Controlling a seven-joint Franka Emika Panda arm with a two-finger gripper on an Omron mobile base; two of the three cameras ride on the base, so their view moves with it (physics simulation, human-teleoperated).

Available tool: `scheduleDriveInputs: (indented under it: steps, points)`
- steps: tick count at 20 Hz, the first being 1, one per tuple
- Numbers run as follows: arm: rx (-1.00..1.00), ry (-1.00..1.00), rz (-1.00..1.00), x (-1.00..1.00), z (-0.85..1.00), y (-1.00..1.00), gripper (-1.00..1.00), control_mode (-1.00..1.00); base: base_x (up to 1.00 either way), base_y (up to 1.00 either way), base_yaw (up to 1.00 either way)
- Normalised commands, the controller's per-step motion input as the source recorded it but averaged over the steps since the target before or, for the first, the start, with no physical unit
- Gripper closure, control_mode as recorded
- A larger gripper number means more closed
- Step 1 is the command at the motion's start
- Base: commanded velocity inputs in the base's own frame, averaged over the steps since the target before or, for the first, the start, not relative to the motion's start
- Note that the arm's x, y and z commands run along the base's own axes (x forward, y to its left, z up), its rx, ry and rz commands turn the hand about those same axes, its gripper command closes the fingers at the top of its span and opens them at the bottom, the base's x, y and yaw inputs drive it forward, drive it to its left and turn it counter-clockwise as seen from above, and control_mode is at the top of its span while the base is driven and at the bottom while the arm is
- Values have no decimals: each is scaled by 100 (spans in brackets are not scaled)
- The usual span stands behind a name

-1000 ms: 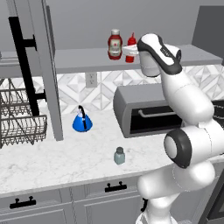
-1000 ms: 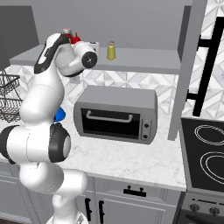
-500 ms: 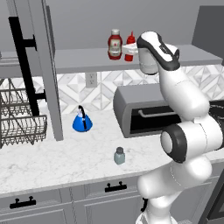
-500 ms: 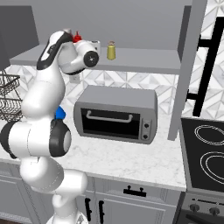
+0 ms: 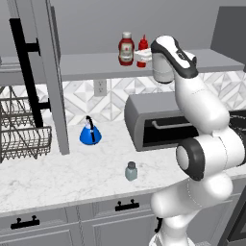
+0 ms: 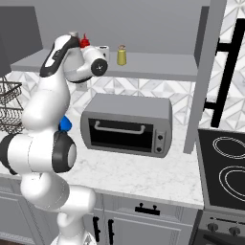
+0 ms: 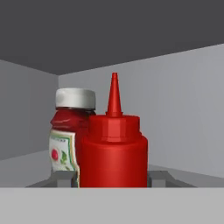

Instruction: Put the shaker and condiment bottle from the counter next to their counterparts in the cabinet.

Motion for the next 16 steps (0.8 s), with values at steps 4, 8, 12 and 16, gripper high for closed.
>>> scheduleDriveInputs:
  steps: [4,8,12,16]
  points:
    - [0,-1,0,0,-5,0,-100,-100,0,0,0]
    - [-2,0,0,-1,0,-39,-100,-100,0,0,0]
    - [-5,0,0,-21,0,-86,-100,-100,0,0,0]
    - [-7,0,2,-72,-1,-72,-100,-100,0,0,0]
